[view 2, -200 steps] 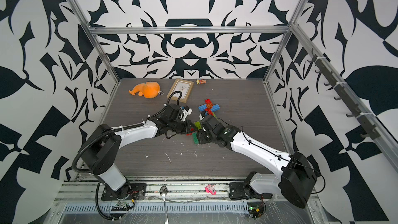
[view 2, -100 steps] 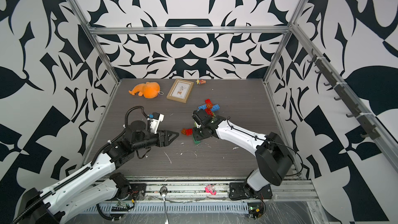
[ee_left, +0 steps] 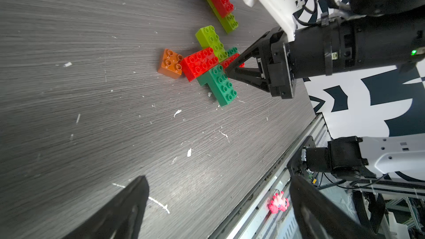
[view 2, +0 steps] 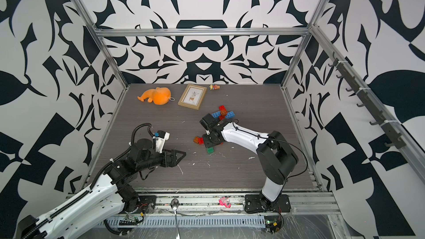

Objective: Assemble a small pinwheel with lego
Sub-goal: Adjust the lego brick at the center of the board.

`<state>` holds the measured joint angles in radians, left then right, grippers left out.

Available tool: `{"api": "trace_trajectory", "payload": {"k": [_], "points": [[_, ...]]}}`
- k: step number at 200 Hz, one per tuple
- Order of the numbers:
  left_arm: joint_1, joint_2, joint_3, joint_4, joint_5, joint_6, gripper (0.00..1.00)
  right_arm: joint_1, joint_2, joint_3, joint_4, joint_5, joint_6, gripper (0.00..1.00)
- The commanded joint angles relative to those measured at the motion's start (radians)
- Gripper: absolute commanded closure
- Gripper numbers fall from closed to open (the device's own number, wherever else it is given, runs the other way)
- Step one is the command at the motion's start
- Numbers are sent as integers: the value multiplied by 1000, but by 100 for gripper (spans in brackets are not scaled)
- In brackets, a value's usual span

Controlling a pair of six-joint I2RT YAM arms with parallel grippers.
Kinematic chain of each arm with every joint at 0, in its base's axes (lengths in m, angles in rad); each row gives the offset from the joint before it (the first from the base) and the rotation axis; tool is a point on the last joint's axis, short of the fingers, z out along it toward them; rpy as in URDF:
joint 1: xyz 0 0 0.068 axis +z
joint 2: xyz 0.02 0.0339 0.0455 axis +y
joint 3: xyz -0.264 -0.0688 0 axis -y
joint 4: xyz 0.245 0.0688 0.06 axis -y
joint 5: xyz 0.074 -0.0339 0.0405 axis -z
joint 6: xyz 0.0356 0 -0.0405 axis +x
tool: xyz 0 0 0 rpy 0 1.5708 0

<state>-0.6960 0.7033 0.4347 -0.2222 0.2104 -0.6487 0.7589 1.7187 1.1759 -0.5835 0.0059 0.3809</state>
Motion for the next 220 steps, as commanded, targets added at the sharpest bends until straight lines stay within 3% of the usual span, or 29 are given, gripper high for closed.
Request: {"api": "trace_trajectory", "payload": {"k": [1,107,134,163,188,220], "points": [[-1,7,-8,-14,-12,15,0,3,6,33,-24,34,-19,81],[0,44,-12,-21,-54,40,0,19,36,33,-17,31,-15,83],[-1,138,31,-41,-67,77,0,16,-12,49,-15,35,-6,82],[-13,292,88,-28,-88,155,4,-5,-97,42,13,-44,4,79],[-36,419,129,37,-122,224,14,-44,-203,1,35,-91,22,70],[-57,561,169,167,-159,278,26,-100,-344,-87,62,-186,30,45]]}}
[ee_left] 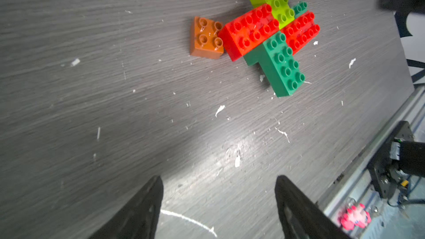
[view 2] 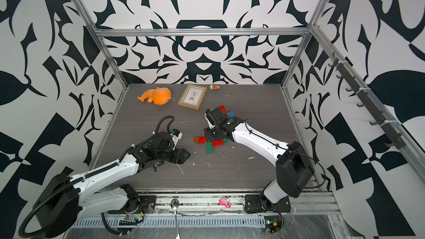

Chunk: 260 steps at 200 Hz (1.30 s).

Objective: Assemble a small pinwheel with lego
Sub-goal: Adjust the lego brick at the center of the board.

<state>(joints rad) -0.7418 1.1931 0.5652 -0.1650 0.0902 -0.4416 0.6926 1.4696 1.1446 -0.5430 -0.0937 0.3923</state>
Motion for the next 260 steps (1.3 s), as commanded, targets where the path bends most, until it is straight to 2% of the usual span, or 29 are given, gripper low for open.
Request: {"api": "trace_trajectory", "payload": {"k": [1,15,31,59,71,121,181,233,260], "points": [[-12,73,39,114,-40,73,27,-35,-99,-59,22,-87,18,44],[-18,152,31,208,-54,89,29,-49,-152,-92,26,-110,10,33],[-21,199,-6,342,-82,128,33,-64,-203,-126,30,-135,-7,26],[-22,264,-83,590,-114,159,39,-75,-254,-167,26,-166,-17,22],[-24,296,-90,635,-125,166,41,-77,-267,-176,15,-169,-22,22],[-22,423,-44,641,-159,134,45,-92,-313,-209,5,-178,-33,21],[-22,492,6,605,-245,110,49,-104,-327,-212,-4,-186,-36,22],[-23,552,54,579,-250,126,46,-113,-321,-214,-5,-202,-37,23],[-23,567,81,529,-328,81,42,-114,-309,-220,7,-217,-33,23]]}}
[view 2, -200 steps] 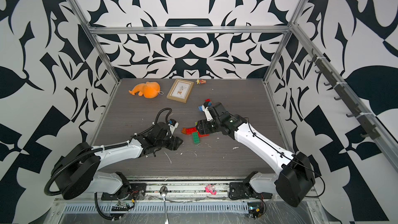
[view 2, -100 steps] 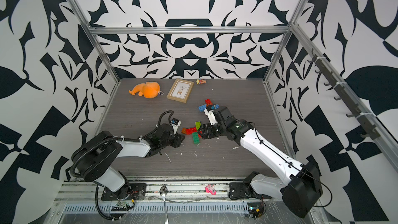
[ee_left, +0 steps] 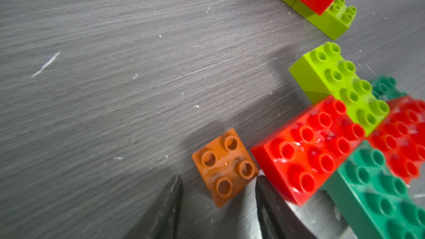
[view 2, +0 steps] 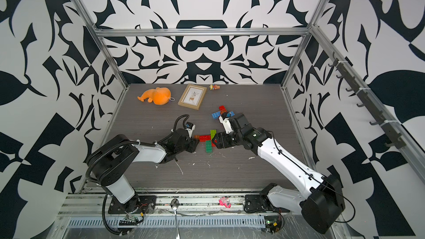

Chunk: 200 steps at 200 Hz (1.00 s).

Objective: Assemble a small pinwheel with lego
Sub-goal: Adjust the lego brick at the center of the board.

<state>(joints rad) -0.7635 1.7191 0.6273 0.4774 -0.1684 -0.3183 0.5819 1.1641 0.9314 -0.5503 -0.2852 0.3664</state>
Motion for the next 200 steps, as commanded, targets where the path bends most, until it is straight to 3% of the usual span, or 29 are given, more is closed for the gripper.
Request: {"api": "trace_trajectory", "payload": {"k": [1,102,155,200], "points": [[-1,42,19,-115,-70,-43,42,-4,-3,-6,14,-26,-7,23],[-1,94,109,-222,-88,-54,56,-11,9,-15,21,-51,9,25],[-12,-27,22,-224,-94,-93,64,-10,8,-23,7,-7,18,26],[-103,-174,-63,-293,-173,-123,65,-7,1,-44,42,-16,51,31]]}}
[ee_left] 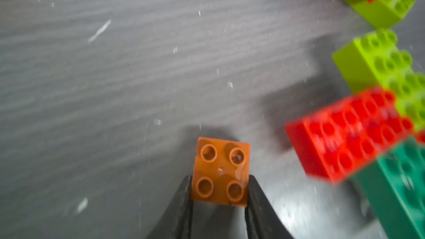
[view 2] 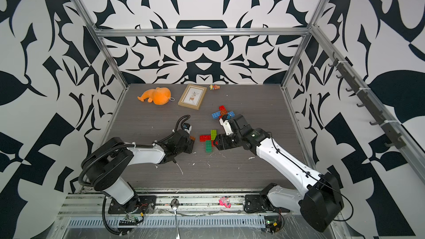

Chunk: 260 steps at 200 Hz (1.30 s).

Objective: Assemble a small pinwheel with lego
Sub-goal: Adjust the lego brick at the center of the board, then pick up the lego brick from the center of the board.

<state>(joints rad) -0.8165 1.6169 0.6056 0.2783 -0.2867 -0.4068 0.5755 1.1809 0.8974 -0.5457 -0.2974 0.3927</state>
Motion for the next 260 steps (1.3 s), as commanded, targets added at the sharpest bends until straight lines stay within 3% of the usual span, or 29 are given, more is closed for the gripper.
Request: {"api": "trace_trajectory", "payload": {"k": [1,54,123,154,173,206,232,260], "points": [[-52,-76,-44,-97,-56,-36,65,-1,-15,-10,38,-7,26,31],[-213,-191,-120,-182,-140,-71,61,60,23,16,0,63,-9,28],[-216,-285,-114,-263,-136,-75,28,168,99,98,-18,129,-31,24],[-216,-562,-109,-429,-77,-161,16,256,176,159,-28,169,-48,22],[-213,-804,-121,-598,-53,-261,0,295,230,186,-25,192,-49,22],[-194,-1137,-95,-922,-49,-416,0,372,352,243,-6,213,-70,21],[-188,-1257,-56,-1038,-19,-462,0,400,465,294,16,180,-94,21],[-187,-1283,-37,-1055,12,-462,0,410,591,382,10,169,-110,22]]}}
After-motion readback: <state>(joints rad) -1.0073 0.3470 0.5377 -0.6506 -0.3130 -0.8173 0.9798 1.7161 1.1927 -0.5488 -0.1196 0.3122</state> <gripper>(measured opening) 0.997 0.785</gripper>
